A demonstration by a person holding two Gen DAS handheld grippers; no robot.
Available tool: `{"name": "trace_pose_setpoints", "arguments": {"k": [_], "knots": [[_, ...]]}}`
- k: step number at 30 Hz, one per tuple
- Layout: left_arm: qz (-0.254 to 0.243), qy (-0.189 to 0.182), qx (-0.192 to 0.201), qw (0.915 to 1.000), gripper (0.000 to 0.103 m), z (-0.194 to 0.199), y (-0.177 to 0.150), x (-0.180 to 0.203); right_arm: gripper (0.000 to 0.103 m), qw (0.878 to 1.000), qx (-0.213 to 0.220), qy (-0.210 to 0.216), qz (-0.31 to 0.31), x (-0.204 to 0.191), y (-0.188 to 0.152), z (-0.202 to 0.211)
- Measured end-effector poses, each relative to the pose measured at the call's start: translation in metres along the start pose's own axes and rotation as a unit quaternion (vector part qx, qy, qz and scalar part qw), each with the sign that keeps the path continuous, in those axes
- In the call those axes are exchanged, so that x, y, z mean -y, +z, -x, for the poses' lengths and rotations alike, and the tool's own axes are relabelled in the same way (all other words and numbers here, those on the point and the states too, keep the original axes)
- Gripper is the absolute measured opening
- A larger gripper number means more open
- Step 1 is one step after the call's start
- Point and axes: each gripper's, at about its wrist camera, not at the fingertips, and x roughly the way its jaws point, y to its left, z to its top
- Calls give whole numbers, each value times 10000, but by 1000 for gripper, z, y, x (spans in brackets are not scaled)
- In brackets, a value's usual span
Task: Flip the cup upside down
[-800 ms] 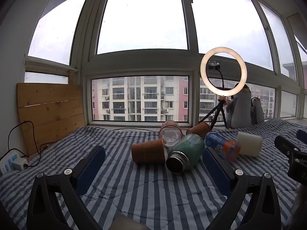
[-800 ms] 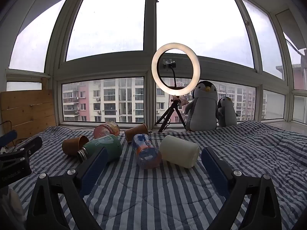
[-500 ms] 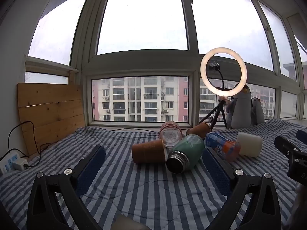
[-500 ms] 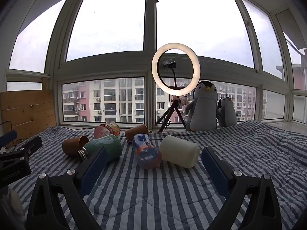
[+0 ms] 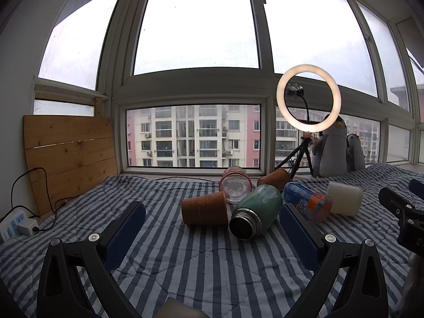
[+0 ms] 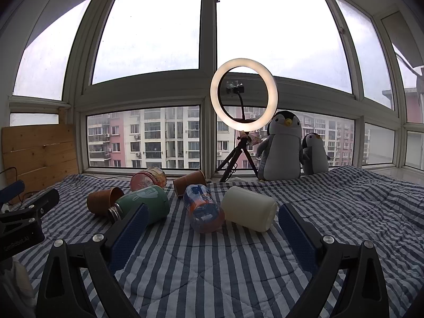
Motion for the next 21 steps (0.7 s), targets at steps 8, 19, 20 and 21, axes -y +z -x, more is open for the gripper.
{"name": "trace_pose_setpoints", "arguments": {"k": [8,19,20,21], "knots": [[-7,1,-10,10000,102,0,-1,0,97,10000,1,3,-9,1,0,0],[-9,0,-8,10000,102,-1,-1,0,97,10000,0,6,-14,0,1,0],[-9,0,-9,10000,102,-1,-1,0,97,10000,-4,7,-13,0,1,0],[-9,1,-10,10000,102,-1,-1,0,97,10000,-4,6,-12,0,1,0]]}}
